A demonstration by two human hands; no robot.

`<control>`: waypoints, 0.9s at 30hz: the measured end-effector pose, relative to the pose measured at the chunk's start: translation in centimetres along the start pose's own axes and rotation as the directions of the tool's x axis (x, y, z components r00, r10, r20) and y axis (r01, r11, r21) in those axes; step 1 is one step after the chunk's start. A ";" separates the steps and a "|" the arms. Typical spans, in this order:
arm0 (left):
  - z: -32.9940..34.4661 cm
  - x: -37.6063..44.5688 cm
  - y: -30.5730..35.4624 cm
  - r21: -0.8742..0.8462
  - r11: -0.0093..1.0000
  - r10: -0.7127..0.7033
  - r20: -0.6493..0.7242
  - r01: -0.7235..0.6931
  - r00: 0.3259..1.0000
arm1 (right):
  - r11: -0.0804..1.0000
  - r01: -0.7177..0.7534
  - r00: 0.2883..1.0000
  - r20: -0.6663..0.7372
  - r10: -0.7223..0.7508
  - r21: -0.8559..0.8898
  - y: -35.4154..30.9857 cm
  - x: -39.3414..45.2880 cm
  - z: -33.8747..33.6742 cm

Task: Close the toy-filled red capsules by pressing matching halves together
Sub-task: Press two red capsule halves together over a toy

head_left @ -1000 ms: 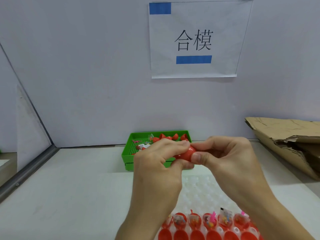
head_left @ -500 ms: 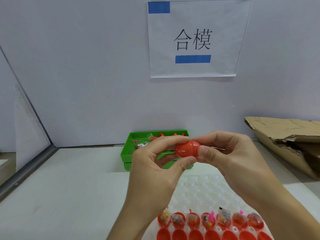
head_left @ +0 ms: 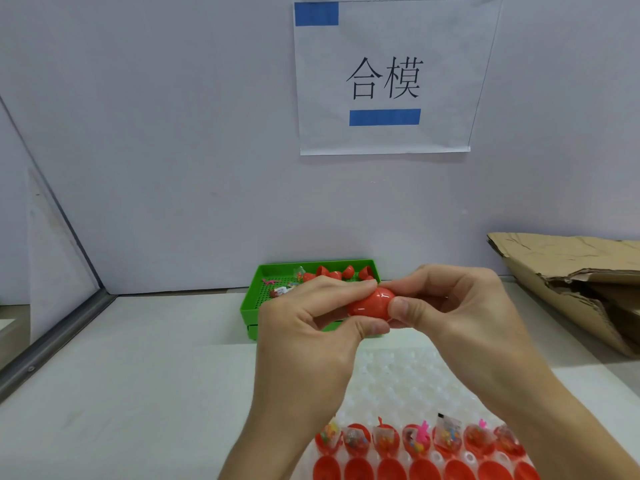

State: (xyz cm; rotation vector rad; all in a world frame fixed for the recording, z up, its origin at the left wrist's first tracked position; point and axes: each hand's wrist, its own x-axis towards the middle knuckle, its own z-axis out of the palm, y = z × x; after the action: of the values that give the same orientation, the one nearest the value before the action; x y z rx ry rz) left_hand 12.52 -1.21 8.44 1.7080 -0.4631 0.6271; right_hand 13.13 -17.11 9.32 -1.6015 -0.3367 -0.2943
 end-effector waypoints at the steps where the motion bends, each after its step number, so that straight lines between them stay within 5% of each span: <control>1: 0.1 0.0 0.0 0.039 0.999 0.015 -0.009 -0.014 1.000 | 1.000 0.005 1.000 0.001 -0.005 -0.030 0.0 0.0 0.1; 6: 0.7 -0.2 0.3 0.112 0.993 0.046 -0.008 -0.044 0.999 | 0.998 -0.006 1.000 0.013 0.007 -0.056 0.3 0.1 0.4; 18: 0.6 -0.2 0.8 -0.180 0.982 -0.068 -0.016 0.064 0.998 | 0.989 -0.045 0.999 0.024 0.042 0.139 0.0 0.2 -0.6; 27: 0.5 -0.1 0.8 -0.211 0.976 -0.053 -0.030 0.045 0.998 | 0.985 -0.010 0.999 -0.048 0.019 0.170 0.3 -0.1 0.8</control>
State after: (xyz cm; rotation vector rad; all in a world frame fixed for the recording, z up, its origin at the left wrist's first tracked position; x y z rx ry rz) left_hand 12.02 -1.86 8.87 1.5007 -0.4448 0.5513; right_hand 13.11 -16.30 8.97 -1.4268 -0.3042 -0.2858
